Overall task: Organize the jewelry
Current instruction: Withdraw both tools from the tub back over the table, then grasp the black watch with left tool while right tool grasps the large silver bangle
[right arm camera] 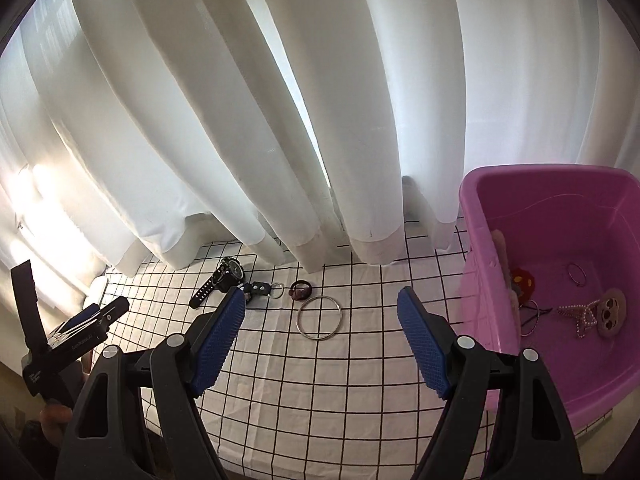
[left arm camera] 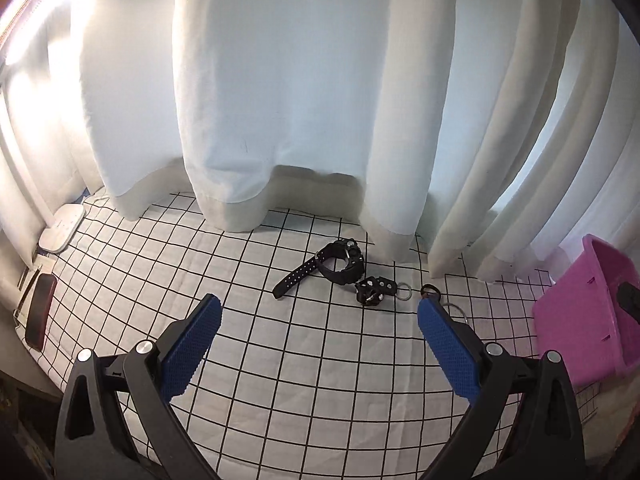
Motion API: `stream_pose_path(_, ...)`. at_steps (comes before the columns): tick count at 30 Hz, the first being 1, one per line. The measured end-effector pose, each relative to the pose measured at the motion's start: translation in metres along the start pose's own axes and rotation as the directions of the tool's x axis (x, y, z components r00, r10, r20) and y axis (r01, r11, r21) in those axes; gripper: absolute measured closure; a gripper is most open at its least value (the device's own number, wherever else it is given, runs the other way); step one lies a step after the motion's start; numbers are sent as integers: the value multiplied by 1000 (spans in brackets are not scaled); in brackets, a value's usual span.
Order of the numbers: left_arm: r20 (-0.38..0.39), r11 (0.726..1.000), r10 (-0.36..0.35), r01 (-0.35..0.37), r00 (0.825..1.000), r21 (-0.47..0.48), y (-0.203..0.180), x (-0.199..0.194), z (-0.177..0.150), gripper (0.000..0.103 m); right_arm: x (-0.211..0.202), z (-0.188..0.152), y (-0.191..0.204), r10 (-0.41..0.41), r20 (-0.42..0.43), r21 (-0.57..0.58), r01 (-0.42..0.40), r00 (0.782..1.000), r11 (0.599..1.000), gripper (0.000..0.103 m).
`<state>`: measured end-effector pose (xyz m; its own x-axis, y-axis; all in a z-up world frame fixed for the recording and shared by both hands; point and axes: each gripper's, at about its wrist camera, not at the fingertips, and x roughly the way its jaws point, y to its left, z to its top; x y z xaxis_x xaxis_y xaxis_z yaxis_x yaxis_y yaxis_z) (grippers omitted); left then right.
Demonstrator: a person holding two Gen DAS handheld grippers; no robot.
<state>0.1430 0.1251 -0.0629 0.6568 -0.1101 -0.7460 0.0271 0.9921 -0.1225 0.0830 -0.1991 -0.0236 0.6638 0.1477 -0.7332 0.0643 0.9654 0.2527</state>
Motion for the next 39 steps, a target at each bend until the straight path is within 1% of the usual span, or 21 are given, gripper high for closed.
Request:
stream_pose_path(3,-14,999,-12,13,1000,42,15,20,2,6,21,-12,14,-17,-23,36,18,1000,999,28)
stream_pose_path(6,-28,996,-18,21,999,84,23,40,3,6,47,-25,24,-25,-82,57,30,996,998,28)
stream_pose_path(10,-24,991,-53,55,998,122,24,69,0,6,78,-41,29,-50,-123,50,56,991,997,28)
stream_pose_path(13,-38,990,-46,51,998,130,19,93,1,6,102,-52,28,-53,-163,61,64,985,996,28)
stream_pose_path(16,-57,994,-49,55,997,97,19,117,6,6,123,-57,25,-59,-156,83,73,986,994,28)
stream_pose_path(18,-49,996,-34,38,998,80,20,131,9,6,136,-59,23,-49,-154,95,64,987,993,28)
stream_pose_path(22,-52,998,-15,18,999,59,22,159,17,6,158,-60,22,-65,-137,81,76,988,994,28)
stream_pose_path(24,-47,998,-24,27,999,56,23,170,20,6,167,-60,20,-70,-126,84,81,990,993,28)
stream_pose_path(27,-47,998,-16,19,999,66,23,187,21,6,179,-62,15,-82,-116,91,93,990,992,28)
stream_pose_path(31,-87,996,-9,17,996,90,21,210,22,6,189,-66,11,-100,-110,96,111,989,989,28)
stream_pose_path(34,-117,995,1,10,993,95,21,221,20,6,198,-69,9,-109,-138,90,122,984,989,28)
stream_pose_path(39,-144,996,13,0,989,92,25,234,18,6,206,-70,9,-127,-156,83,141,979,987,28)
